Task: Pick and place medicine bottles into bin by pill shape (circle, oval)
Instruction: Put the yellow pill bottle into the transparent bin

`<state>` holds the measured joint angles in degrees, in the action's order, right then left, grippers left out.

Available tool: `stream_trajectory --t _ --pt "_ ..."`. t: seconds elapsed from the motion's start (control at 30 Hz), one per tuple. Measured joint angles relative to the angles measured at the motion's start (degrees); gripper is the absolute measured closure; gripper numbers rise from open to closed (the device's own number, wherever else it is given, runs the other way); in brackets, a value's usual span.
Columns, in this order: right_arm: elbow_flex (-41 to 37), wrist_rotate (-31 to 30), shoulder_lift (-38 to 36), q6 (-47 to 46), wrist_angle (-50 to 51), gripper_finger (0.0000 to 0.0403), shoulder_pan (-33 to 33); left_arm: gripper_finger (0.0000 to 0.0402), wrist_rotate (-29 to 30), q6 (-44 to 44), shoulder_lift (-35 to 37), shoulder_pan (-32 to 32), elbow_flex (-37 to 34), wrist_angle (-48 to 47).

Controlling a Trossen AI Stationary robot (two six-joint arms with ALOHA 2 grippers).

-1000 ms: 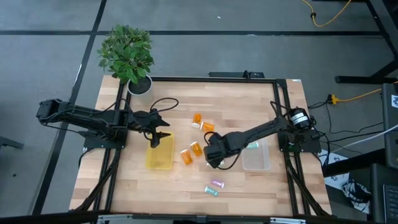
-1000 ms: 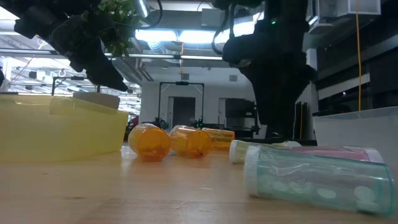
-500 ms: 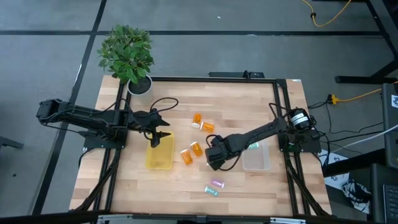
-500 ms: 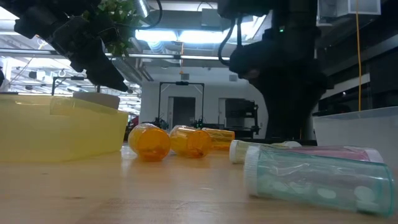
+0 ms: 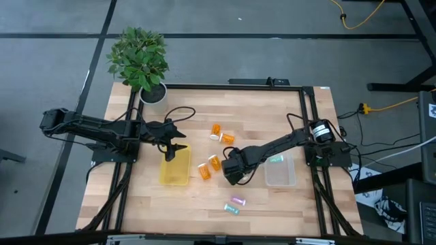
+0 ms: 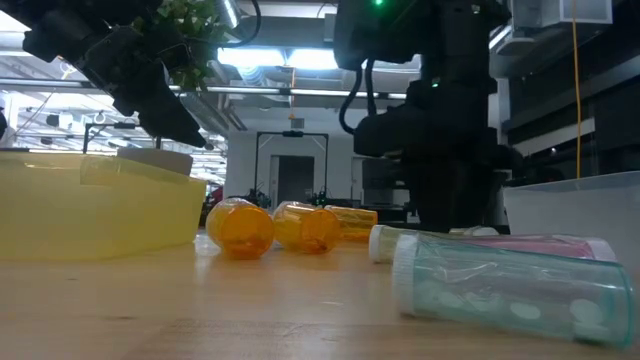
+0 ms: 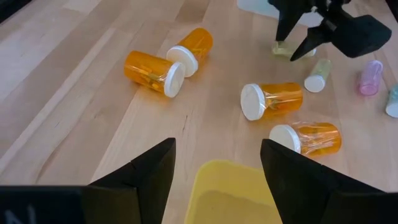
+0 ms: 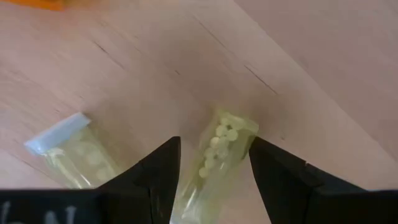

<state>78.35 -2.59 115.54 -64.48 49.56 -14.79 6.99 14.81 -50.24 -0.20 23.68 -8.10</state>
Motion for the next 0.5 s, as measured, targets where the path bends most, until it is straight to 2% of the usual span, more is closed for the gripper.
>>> stream_trajectory --t 0.13,0.5 --pt "0.0 0.16 0.03 1.37 -0.54 0.0209 0.68 0.0172 0.0 0.03 0.0 0.0 0.0 -0.02" --pt "0.0 0.31 0.03 13.17 -1.92 0.0209 2.5 0.0172 0.02 0.04 0.0 0.0 0.0 -0.02"
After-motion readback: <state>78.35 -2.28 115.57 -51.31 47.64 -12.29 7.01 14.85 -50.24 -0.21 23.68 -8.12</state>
